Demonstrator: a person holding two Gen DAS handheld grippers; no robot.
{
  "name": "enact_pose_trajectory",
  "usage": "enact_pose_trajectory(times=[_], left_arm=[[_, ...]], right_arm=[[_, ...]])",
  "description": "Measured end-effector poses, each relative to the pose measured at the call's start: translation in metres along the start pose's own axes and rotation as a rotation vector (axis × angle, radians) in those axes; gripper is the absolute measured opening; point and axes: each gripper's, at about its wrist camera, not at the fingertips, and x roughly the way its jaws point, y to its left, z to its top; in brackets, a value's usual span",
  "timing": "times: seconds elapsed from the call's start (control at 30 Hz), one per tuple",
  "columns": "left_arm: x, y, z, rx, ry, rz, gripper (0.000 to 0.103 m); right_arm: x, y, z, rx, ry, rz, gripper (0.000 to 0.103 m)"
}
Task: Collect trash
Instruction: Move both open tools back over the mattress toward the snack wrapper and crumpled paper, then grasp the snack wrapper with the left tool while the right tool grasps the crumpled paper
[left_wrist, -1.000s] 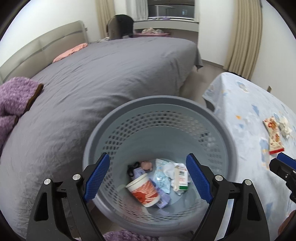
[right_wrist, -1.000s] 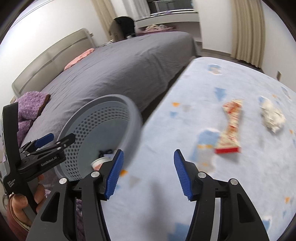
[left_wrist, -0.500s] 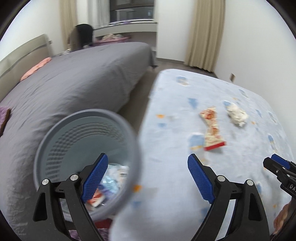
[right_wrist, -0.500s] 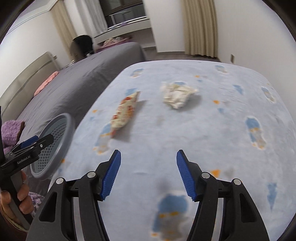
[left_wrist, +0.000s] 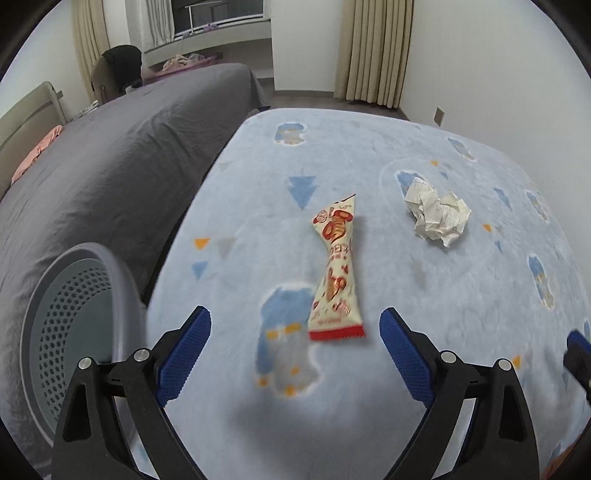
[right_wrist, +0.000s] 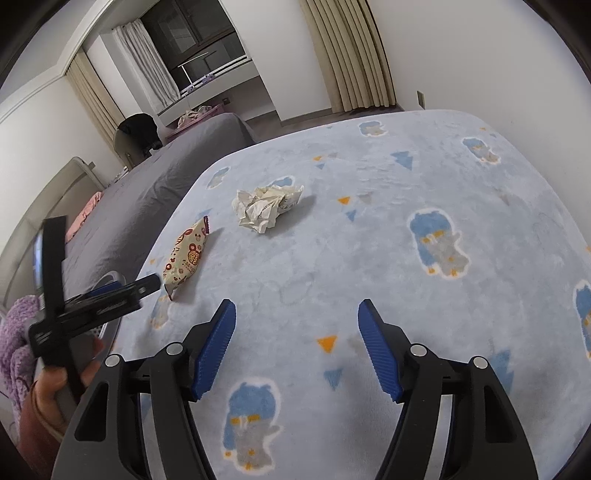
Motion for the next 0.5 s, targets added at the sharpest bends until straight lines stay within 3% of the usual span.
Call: enact_pose_trajectory(times=[0.33, 0.43, 0.5], left_arm=[[0.052, -0.025, 0.02, 0.047, 0.043, 0.055, 0.091], [0.06, -0.029, 0.021, 0.052, 0.055, 0.045, 0.077], [0.06, -0.028, 0.021, 0.036, 0.055, 0.004, 0.063]], right_arm=[[0.0, -0.018, 0.001, 0.043, 0.003, 0.022, 0.066], [0.002, -0.02, 0.0, 0.049, 0.011, 0.02, 0.066], [0.004, -0.02, 0.0, 0.051, 0.017, 0.017, 0.066]])
